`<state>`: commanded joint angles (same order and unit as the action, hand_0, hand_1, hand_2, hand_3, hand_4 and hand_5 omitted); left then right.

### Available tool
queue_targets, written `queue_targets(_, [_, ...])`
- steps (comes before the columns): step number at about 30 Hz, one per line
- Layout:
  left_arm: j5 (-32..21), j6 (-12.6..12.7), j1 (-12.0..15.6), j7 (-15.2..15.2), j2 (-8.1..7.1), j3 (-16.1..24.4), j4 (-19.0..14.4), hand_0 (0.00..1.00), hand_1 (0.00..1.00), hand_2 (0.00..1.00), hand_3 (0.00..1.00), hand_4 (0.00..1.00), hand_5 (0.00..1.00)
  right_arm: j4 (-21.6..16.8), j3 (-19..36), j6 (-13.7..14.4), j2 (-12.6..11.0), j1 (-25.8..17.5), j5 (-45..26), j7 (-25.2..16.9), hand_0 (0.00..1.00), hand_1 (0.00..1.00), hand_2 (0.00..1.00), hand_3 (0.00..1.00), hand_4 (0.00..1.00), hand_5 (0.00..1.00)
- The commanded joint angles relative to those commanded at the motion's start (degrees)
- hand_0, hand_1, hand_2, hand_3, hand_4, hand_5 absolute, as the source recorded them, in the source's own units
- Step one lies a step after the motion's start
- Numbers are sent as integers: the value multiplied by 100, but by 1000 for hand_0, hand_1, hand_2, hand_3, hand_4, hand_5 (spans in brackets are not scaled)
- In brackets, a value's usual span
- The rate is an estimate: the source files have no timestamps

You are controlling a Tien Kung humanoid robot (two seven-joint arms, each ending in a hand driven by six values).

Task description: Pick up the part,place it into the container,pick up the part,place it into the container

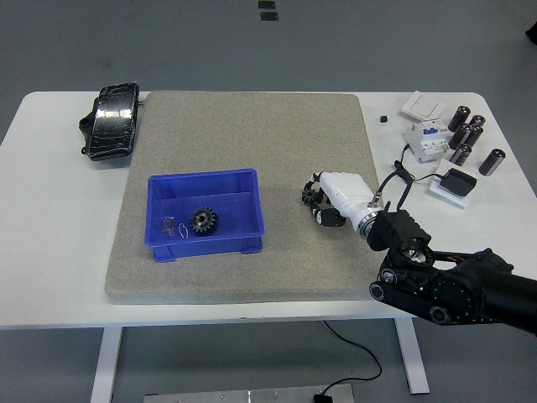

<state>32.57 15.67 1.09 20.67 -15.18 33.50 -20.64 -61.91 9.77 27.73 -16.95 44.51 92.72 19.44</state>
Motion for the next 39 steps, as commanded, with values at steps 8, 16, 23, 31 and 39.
queue_targets(8, [8, 13, 0, 5, 1, 4, 0, 681, 665, 609, 553, 536, 531, -621, 326, 32, -80, -17, 465, 164, 304, 465, 402, 641, 562, 2])
queue_targets(16, [32, 14, 0, 20, 4, 14, 1, 680, 666, 609, 554, 538, 533, -1224, 336, 29, -80, 14, 793, 301, 302, 466, 400, 643, 578, 2])
queue_targets(23, [48, 4, -10, 33, -1, 22, 2, 680, 666, 609, 553, 539, 533, -1639, 199, 10, 58, 113, 1128, 439, 303, 473, 406, 647, 584, 2])
queue_targets(31, [148, 10, -15, 103, 3, 115, -7, 680, 664, 609, 553, 540, 535, -1575, -18, 67, 208, 173, 1223, 485, 308, 479, 426, 658, 576, 2])
queue_targets(39, [239, 21, -11, 165, -1, 197, -23, 679, 665, 608, 553, 540, 533, -1516, -90, 61, 309, 177, 1180, 475, 282, 576, 728, 697, 566, 253])
